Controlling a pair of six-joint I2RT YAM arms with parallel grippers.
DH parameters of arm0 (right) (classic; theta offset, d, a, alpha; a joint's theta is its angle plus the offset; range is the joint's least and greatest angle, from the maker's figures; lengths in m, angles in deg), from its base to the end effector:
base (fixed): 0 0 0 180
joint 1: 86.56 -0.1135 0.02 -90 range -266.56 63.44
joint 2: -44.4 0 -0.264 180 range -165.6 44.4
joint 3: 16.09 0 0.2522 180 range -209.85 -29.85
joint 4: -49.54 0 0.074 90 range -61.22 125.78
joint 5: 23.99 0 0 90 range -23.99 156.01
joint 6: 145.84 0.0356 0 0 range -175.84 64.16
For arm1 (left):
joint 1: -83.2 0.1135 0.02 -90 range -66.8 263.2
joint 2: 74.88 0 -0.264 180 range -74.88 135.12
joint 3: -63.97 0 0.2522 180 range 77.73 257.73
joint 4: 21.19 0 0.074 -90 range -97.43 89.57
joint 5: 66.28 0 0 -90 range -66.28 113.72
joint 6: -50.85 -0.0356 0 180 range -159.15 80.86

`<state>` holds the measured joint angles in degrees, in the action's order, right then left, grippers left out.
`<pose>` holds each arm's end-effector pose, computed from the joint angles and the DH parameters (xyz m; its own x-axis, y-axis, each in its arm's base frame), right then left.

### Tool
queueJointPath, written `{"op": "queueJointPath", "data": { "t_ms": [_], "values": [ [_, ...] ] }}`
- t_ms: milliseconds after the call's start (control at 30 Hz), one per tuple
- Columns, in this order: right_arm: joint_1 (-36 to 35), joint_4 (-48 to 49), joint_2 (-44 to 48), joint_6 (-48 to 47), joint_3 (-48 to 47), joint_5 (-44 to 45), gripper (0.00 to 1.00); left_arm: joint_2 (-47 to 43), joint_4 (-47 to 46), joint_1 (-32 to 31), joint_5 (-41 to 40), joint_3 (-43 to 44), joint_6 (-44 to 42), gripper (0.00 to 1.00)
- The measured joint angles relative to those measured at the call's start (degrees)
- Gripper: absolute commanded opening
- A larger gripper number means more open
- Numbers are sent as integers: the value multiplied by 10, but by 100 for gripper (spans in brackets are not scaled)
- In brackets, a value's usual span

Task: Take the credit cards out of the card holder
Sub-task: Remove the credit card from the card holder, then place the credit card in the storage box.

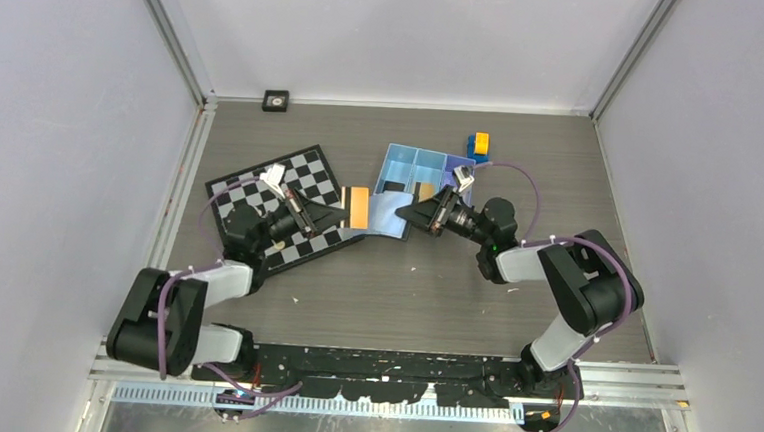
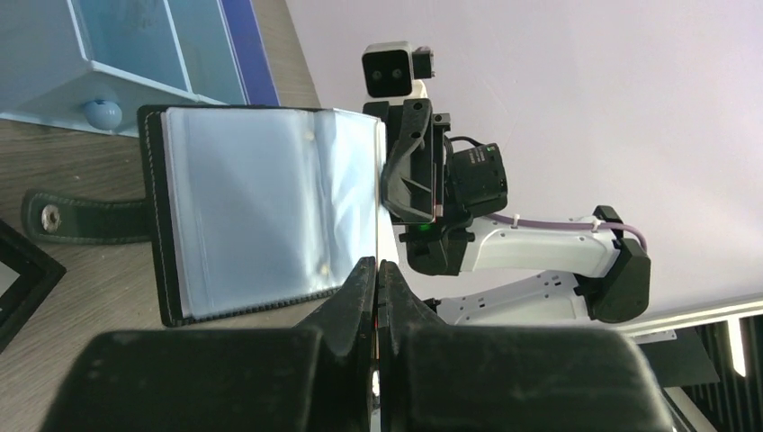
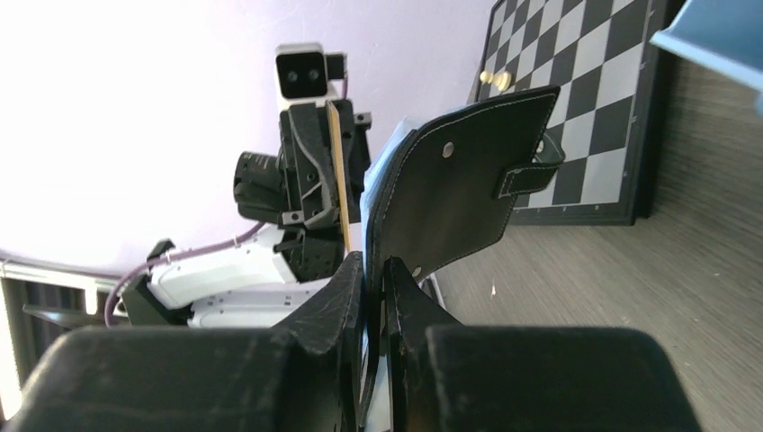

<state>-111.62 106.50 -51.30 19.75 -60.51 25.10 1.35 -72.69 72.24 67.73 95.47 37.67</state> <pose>0.2659 0.1500 0.1894 -0.8595 0.4062 -0.3104 -0.3134 0.0611 0.9477 0.2262 -0.0690 0.2042 -0.7663 -0.5649 -0.3062 0.2983 0.1093 -0.9482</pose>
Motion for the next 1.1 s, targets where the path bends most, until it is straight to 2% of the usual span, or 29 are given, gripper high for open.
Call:
{"op": "queueJointPath", "data": {
  "t_ms": [367,500,833,1100],
  "values": [
    [18,-73,39,-25,8,23,0,-209,245,2,-74,0,-129,0],
    [18,-83,39,-25,14,22,1,-235,303,2,-100,5,-165,0],
    [18,-156,51,-54,40,26,1,-120,330,-18,-138,89,-174,0],
    [18,-191,51,-64,45,49,0,-21,341,-143,-215,179,-204,0]
  ]
}}
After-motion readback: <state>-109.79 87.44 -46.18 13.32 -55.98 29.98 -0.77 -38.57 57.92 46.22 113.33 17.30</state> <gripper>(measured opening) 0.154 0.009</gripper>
